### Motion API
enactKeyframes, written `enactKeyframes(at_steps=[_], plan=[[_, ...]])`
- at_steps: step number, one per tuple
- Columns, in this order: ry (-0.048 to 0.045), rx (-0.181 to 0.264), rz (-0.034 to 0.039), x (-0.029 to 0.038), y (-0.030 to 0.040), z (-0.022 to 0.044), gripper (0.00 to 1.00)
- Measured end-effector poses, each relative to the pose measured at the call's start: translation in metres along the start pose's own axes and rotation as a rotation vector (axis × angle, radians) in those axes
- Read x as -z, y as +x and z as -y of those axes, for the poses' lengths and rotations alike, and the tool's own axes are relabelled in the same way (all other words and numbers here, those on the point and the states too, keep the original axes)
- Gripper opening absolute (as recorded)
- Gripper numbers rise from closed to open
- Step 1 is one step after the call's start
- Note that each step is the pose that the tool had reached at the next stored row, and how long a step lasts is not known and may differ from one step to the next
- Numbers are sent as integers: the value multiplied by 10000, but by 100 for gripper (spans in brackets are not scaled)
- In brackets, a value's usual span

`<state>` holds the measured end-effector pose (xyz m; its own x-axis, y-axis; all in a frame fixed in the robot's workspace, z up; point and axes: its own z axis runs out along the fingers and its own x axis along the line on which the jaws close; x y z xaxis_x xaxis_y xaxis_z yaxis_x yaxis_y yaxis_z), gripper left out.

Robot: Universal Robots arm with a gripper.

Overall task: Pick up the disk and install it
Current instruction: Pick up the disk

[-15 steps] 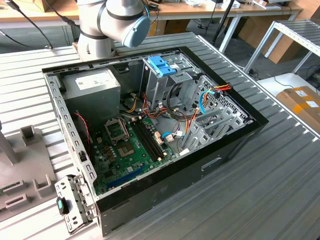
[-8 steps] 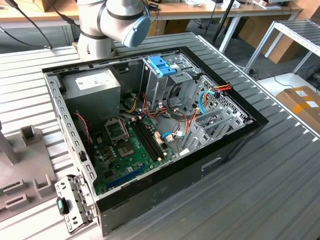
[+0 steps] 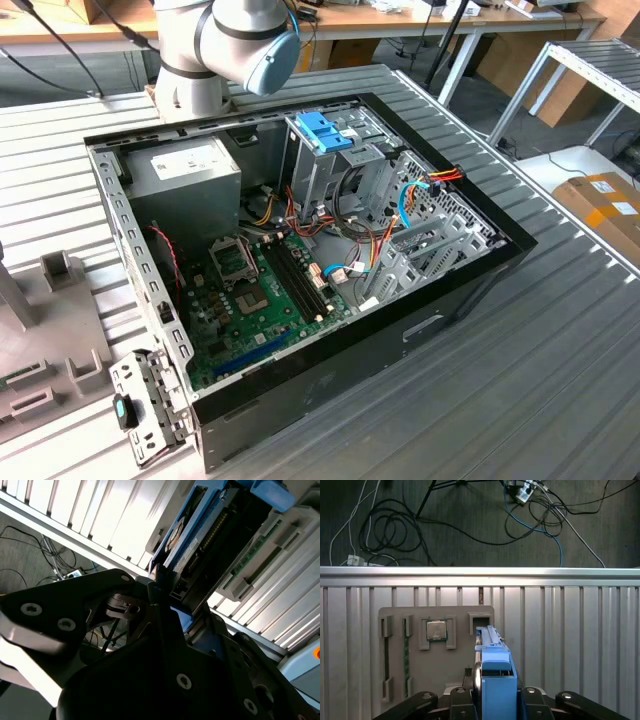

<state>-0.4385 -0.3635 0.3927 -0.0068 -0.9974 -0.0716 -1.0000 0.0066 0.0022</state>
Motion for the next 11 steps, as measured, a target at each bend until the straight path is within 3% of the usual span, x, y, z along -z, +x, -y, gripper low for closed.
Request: enactKeyframes(at_steps=[11], plan=[[-2, 0, -1, 107, -8, 7, 37]])
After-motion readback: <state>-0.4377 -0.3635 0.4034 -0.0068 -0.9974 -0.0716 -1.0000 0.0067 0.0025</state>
